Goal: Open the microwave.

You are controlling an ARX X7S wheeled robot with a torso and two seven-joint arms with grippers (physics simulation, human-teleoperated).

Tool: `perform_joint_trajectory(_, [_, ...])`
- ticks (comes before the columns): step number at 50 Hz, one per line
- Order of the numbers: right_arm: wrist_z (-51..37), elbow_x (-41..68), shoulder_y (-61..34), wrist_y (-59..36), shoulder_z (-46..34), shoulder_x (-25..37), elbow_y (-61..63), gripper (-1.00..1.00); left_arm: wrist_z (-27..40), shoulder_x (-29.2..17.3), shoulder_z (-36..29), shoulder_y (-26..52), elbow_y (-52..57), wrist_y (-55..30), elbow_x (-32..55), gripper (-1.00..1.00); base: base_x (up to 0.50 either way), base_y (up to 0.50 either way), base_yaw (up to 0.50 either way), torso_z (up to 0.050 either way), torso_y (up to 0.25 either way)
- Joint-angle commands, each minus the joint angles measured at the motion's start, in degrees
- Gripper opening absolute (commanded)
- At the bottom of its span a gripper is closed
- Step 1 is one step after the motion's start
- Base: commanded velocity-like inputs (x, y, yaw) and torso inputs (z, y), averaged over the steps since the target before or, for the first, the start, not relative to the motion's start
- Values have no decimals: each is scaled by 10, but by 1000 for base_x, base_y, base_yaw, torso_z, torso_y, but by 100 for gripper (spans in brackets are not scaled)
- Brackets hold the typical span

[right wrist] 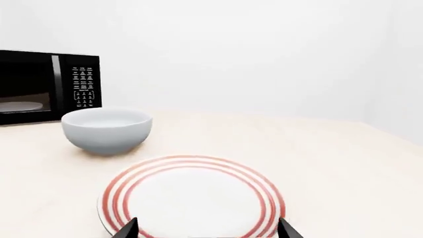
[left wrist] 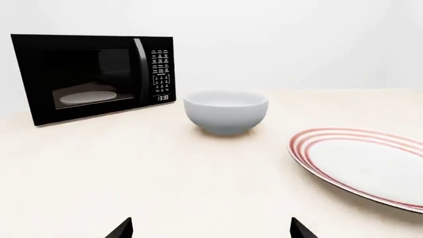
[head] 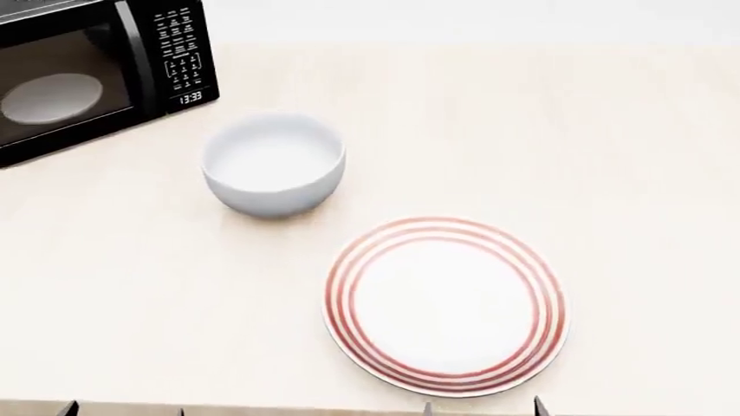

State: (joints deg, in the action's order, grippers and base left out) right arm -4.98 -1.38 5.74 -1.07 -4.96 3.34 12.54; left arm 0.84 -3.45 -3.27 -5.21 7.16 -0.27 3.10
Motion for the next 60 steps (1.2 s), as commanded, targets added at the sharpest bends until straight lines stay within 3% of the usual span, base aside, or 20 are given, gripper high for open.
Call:
perform_joint_trajectory(1, [-15,-3,15,4,-22,12,31,100,9,-13,-12,-9,8,0,9,100,121,477,0,0,0])
perform_joint_trajectory(28, [-27,6,9,26,-56,29,15,100,25,-30,-37,-5,-6,0,21,100,195,492,0,0,0])
perform_joint_trajectory(60, [-44,26,5,34,-72,48,11,100,43,-48,-60,-10,7,0,28,100,431,408,0,0,0])
